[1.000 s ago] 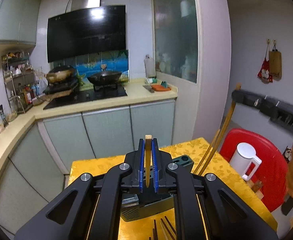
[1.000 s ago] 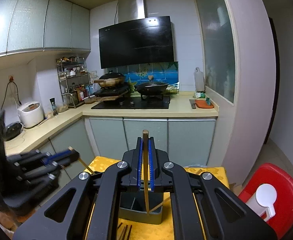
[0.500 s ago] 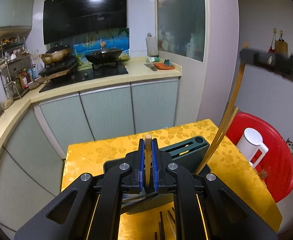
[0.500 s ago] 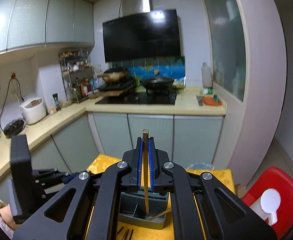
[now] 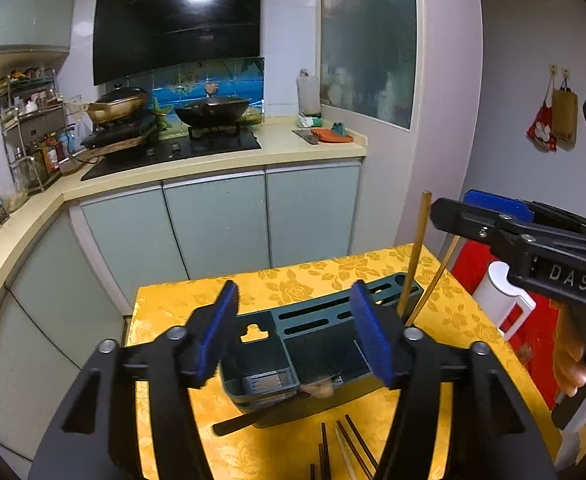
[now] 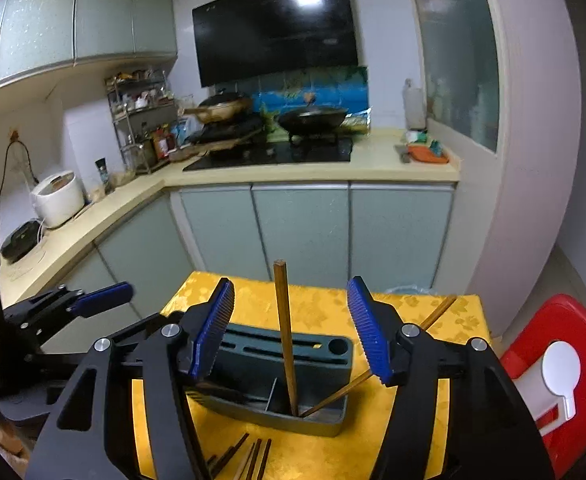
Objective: Organize utensils
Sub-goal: 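Withdraw both open grippers from the holder toward the table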
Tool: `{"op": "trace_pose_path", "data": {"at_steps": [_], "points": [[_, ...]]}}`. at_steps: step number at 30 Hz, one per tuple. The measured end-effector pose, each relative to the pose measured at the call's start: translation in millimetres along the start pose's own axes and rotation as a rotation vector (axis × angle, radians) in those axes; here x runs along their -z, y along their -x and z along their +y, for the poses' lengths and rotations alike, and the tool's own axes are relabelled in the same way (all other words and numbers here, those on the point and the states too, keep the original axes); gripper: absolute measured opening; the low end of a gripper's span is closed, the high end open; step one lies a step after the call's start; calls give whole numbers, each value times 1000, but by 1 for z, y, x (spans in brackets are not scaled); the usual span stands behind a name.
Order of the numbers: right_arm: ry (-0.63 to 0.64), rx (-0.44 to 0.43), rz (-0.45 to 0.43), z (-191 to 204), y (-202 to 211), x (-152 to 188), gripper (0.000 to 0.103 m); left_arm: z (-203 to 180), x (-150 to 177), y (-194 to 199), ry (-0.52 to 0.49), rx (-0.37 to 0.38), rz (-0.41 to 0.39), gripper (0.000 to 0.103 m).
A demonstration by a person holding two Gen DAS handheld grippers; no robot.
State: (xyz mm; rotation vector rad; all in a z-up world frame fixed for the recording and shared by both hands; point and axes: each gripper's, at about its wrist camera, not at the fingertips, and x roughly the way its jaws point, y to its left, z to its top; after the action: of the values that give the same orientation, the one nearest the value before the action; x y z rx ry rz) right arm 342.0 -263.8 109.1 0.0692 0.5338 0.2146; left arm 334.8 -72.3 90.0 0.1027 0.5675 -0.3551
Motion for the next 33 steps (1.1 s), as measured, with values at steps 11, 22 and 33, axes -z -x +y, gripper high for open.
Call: {"op": "trace_pose_path", "data": {"at_steps": [11, 22, 33], "points": [[39, 92, -76, -20, 45, 21, 64, 4, 20, 49, -4, -58, -97, 83], [55, 114, -108, -34, 76, 104, 64, -6, 92, 73, 42, -119, -58, 83], [87, 137, -60, -29, 79, 154, 64, -4, 151, 85, 111, -162, -21, 83]]}}
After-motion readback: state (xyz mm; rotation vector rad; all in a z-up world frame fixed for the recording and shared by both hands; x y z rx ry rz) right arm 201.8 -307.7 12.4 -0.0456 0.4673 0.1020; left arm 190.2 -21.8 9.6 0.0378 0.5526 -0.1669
